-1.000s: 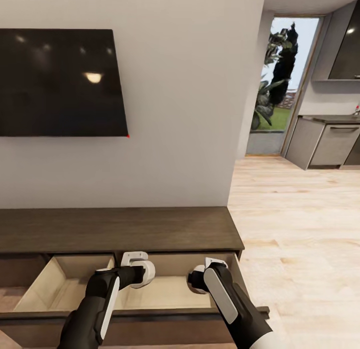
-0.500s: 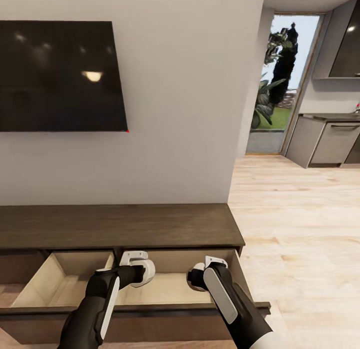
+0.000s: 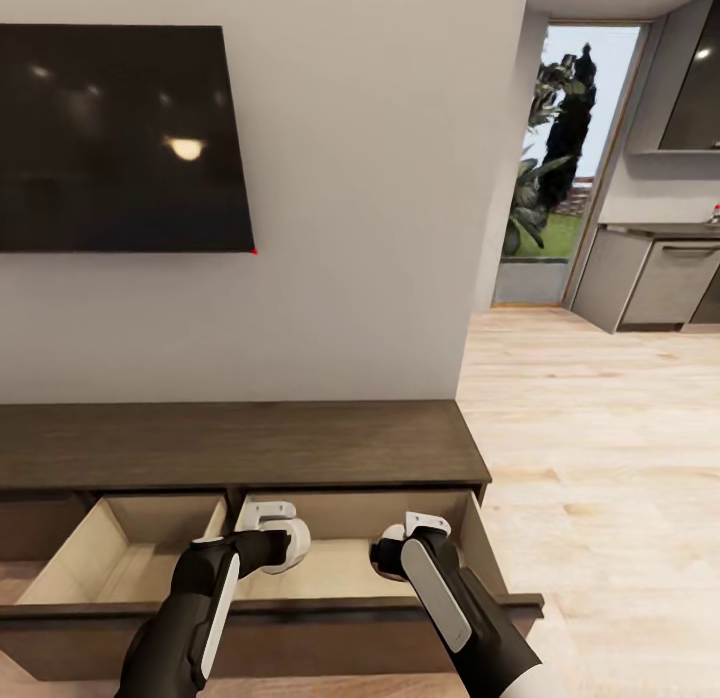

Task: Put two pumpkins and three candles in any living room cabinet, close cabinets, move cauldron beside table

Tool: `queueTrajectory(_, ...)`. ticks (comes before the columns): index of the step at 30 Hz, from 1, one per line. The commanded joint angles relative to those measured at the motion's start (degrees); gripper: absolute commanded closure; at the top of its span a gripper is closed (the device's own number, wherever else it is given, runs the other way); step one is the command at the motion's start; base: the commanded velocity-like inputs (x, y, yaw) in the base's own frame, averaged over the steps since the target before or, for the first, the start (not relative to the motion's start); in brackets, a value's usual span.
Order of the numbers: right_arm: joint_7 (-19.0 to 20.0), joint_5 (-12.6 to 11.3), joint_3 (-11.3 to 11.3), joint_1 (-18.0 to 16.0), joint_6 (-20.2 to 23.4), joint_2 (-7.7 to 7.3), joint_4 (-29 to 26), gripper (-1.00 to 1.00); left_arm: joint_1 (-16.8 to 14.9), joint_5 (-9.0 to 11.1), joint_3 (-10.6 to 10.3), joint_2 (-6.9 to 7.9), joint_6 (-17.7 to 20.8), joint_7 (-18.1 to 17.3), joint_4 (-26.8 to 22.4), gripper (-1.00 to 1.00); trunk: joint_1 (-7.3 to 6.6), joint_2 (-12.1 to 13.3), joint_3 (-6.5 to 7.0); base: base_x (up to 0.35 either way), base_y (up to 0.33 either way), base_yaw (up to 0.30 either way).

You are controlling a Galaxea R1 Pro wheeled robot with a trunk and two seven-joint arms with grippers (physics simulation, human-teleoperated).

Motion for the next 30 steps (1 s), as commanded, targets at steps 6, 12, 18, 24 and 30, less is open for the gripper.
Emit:
queueTrajectory(6,-0.52,-0.58,0.09,-0.05,-0.08,-0.01,-0.06,1.0,-0.04,-0.56,0.11,-0.07,0.2,-0.62,-0.09,1.0,0.66,-1.25,-0.6,0.0,0.0,0.0)
queueTrajectory(12,-0.52,-0.66,0.41,-0.07,-2.05,0.32,0.05,1.0,-0.04,-0.56,-0.54,-0.07,0.28,-0.58,-0.07,1.0,0.66,-1.25,-0.6,0.121,0.0,0.0)
queueTrajectory(18,-0.52,-0.59,1.76,-0.14,-2.26,0.56,0.16,1.0,-0.04,-0.56,-0.63,-0.07,0.28,-0.59,-0.08,1.0,0.66,-1.25,-0.6,0.155,0.0,0.0)
queueTrajectory(24,-0.52,-0.58,1.85,-0.14,-2.28,0.77,0.42,1.0,-0.04,-0.56,-0.63,-0.07,0.3,-0.61,-0.09,1.0,0.66,-1.25,-0.6,0.155,0.0,0.0)
queueTrajectory(30,-0.52,-0.58,1.85,-0.22,-2.28,0.78,0.46,1.0,-0.04,-0.56,-0.63,-0.07,0.36,-0.59,-0.09,1.0,0.88,-1.65,-0.78,0.046,0.0,0.0)
